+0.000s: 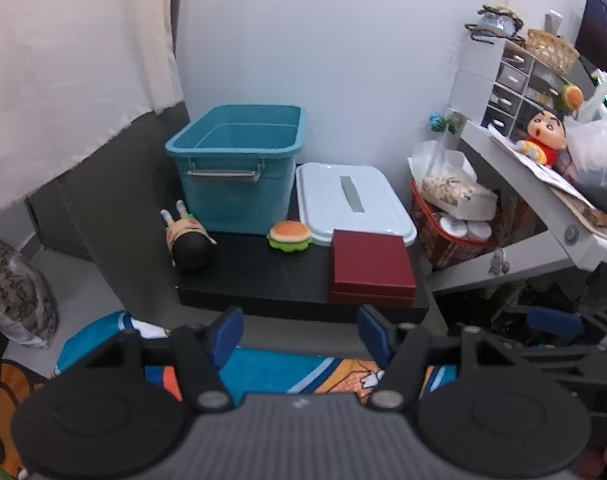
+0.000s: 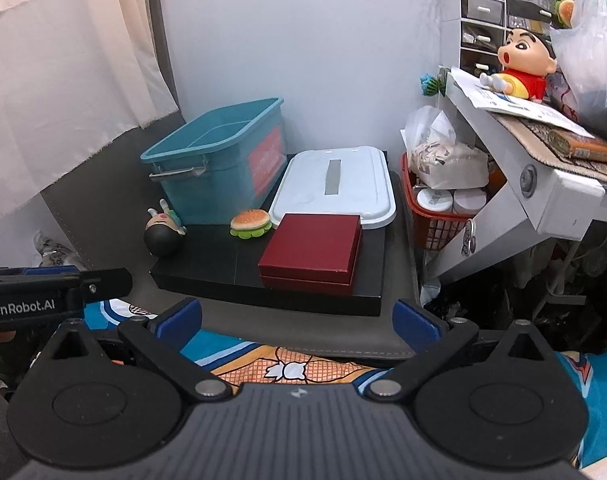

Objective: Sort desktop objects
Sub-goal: 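Move both tools toward the dark red box on the black tray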

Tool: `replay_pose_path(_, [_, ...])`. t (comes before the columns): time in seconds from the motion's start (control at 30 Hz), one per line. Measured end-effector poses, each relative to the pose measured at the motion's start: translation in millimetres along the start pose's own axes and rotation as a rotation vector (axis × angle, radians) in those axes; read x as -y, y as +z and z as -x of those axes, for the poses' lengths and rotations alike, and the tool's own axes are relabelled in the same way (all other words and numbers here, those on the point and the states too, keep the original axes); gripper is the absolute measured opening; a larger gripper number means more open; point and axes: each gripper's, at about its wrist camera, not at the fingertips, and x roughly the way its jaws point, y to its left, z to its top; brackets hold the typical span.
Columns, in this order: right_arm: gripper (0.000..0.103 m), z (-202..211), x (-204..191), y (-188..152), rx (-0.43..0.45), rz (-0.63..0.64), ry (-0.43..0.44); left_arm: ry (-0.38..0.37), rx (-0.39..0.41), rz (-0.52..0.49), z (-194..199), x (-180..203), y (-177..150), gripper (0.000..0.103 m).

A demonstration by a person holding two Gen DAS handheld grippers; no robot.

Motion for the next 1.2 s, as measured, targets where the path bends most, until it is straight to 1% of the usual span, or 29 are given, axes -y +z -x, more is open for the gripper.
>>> replay_pose_path(0.23, [0.103, 3, -3, 0, 0.029, 0.018, -0.002, 0.011, -0.006, 0.005, 5, 9, 0, 0.067])
replay_pose_path(0.33, [0.103, 0, 0, 6, 0.015, 0.009, 0.005, 0.014, -0.008, 0.008, 6, 11, -1, 0.067])
replay_pose_path(0.43, [0.103, 0, -1, 6, 0.016, 0.007, 0.004, -0.003, -0.004, 0.018, 1, 1, 0, 0.067])
replay_pose_path(0.6, [0.103, 1, -1, 0, 0.019, 0.005, -0.018, -0.006, 0.004, 0.030, 1, -2, -1, 0.067])
replay_pose_path(0.97, [0.103, 1, -4, 1, 0.018, 0.008, -0.022, -0.013, 0.006, 0.038, 5, -6, -5, 0.067])
replay_pose_path(1.1, [0.103, 3, -2, 2, 0.037, -0.007, -0.058, -0.011, 0.014, 0.047, 5, -9, -3, 0.067])
replay_pose_path(1.2, [0.103, 1, -2, 1, 0.032, -0.018, -0.059, -0.012, 0.018, 0.049, 6, -10, -1, 0.067])
